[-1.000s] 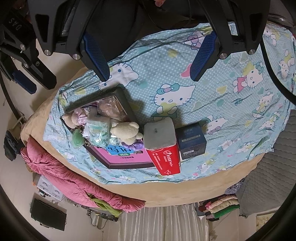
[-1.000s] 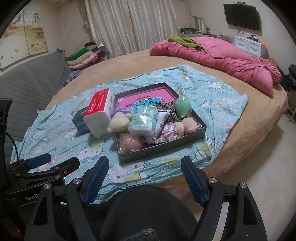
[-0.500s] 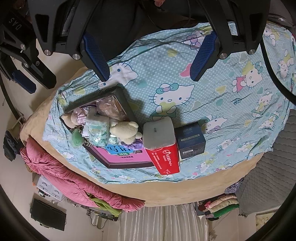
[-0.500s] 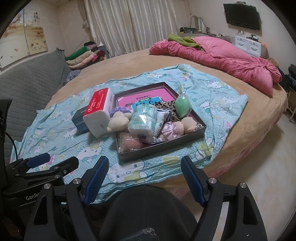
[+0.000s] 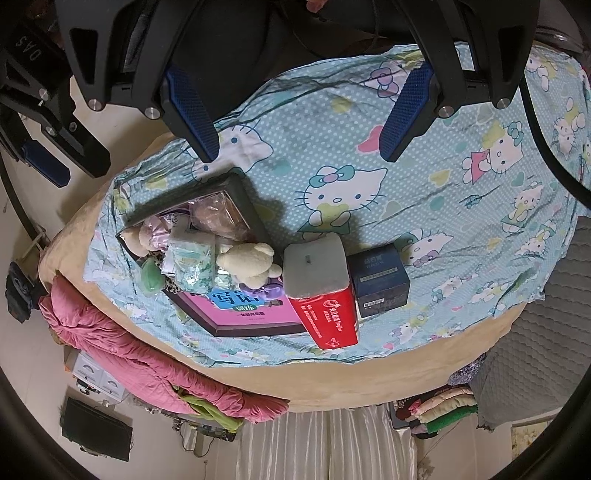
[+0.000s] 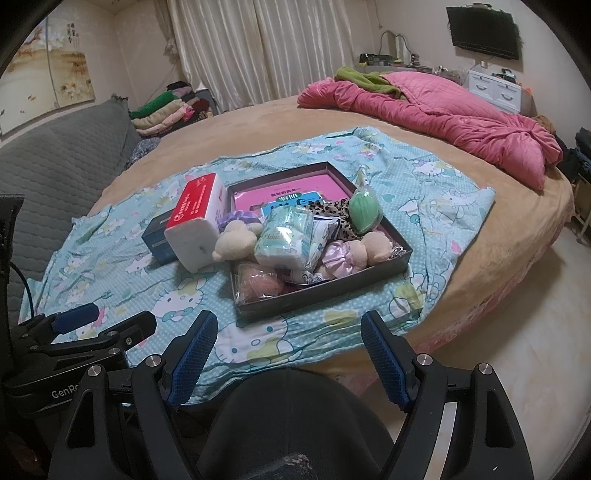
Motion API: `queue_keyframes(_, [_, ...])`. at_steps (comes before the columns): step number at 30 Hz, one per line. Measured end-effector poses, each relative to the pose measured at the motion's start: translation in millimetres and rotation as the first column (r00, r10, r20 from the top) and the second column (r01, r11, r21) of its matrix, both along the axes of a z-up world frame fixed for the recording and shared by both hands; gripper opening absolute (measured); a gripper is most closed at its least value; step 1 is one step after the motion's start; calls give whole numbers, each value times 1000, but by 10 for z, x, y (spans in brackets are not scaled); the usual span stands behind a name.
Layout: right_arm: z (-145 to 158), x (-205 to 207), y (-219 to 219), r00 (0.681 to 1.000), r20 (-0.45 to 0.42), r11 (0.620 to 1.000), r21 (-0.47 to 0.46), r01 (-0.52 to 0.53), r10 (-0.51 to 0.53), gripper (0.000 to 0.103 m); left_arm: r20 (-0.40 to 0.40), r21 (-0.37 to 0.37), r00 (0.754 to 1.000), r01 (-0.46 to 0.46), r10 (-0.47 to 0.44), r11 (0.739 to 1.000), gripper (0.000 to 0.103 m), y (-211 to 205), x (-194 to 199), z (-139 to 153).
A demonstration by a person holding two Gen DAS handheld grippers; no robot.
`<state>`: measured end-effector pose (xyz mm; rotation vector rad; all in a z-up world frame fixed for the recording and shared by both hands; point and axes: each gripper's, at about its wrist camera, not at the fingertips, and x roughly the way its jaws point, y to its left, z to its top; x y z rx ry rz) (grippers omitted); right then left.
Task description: Organize soft objects
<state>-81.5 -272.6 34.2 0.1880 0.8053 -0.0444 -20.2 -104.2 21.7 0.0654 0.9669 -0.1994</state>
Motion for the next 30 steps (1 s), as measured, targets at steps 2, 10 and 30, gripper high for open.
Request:
queue_keyframes(2, [-3, -4, -5, 1000, -1, 1000, 1, 2, -2, 81, -2, 2, 1000, 0, 0, 1000, 88, 7, 6, -10])
queue_keyframes(10, [-32, 11, 5, 1000, -12, 1000, 0, 5, -5, 81, -11, 6, 1000, -11, 11, 1000, 88, 29, 33, -87])
queue_keyframes(30, [-83, 60, -10, 999, -40, 1000, 6, 25, -25, 81, -24, -5, 999, -20, 20, 1000, 88, 65, 72, -165])
